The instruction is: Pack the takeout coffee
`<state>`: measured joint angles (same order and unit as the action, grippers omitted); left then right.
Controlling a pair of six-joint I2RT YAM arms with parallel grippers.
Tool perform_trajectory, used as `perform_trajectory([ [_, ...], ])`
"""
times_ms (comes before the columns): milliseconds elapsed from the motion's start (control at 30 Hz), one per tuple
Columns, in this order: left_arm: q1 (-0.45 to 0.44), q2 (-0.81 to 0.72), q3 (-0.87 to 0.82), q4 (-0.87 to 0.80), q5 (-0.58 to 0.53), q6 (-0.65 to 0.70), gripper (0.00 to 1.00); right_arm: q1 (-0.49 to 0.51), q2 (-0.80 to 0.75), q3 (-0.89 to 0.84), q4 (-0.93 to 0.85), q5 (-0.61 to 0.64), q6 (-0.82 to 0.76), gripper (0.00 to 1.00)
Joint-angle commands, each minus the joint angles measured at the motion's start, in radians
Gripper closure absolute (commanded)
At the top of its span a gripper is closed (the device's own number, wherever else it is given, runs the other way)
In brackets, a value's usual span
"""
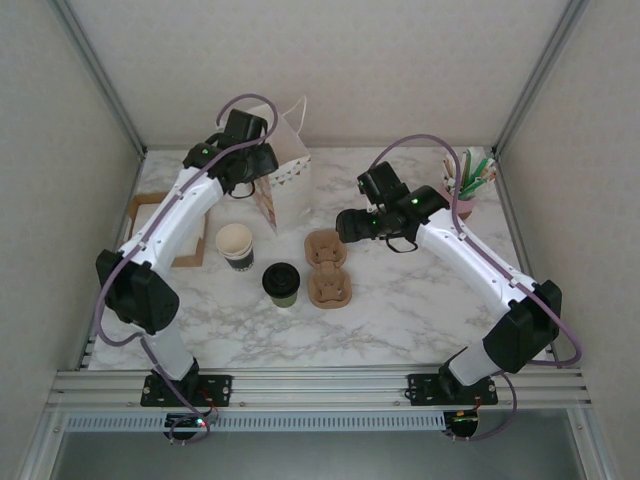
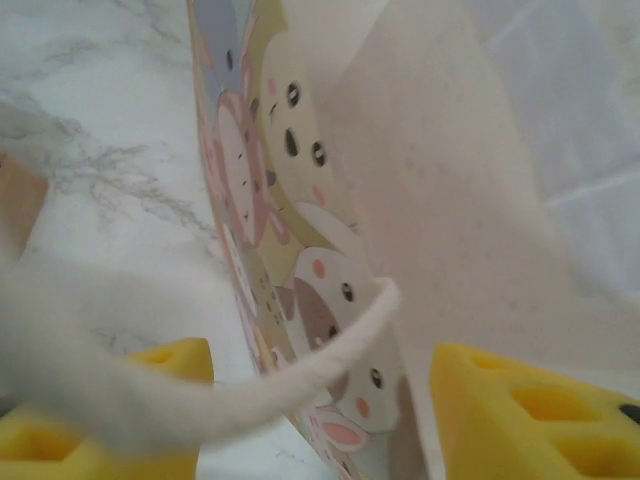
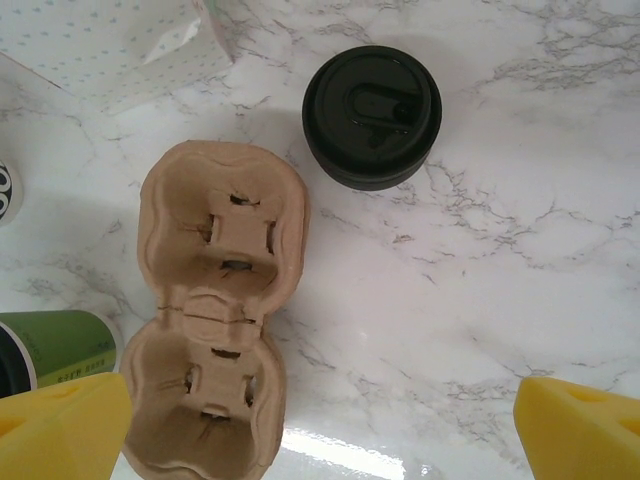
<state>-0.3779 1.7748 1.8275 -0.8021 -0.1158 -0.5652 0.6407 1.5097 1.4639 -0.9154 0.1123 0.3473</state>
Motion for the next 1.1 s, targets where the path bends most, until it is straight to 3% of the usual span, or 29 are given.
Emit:
perform_trajectory([
  [0, -0.001, 0.024, 0.048, -0.054, -0.043, 0.002, 0.52, -0.010, 0.003, 0.016, 0.010, 0.015, -0.012, 0.01],
  [100, -0.001, 0.015, 0.044, -0.037, -0.048, -0.016, 0.70, -0.014, -0.006, 0.012, 0.010, 0.017, -0.017, 0.01],
  [367, 0.001, -0.007, 0.110, 0.035, -0.060, -0.032, 0.99, -0.026, -0.051, -0.003, 0.004, 0.042, -0.016, 0.01],
  [600, -0.041, -0.006, 0.242, 0.006, -0.015, -0.011, 1.00, -0.031, -0.111, -0.003, -0.026, 0.121, 0.017, 0.01],
  [767, -0.138, -0.004, 0.359, -0.044, -0.045, -0.002, 1.00, -0.034, -0.189, -0.017, -0.041, 0.249, 0.067, 0.01],
  [1067, -0.322, 0.030, 0.404, 0.003, 0.030, -0.060, 1.00, -0.044, -0.370, -0.043, -0.120, 0.535, 0.182, 0.01],
])
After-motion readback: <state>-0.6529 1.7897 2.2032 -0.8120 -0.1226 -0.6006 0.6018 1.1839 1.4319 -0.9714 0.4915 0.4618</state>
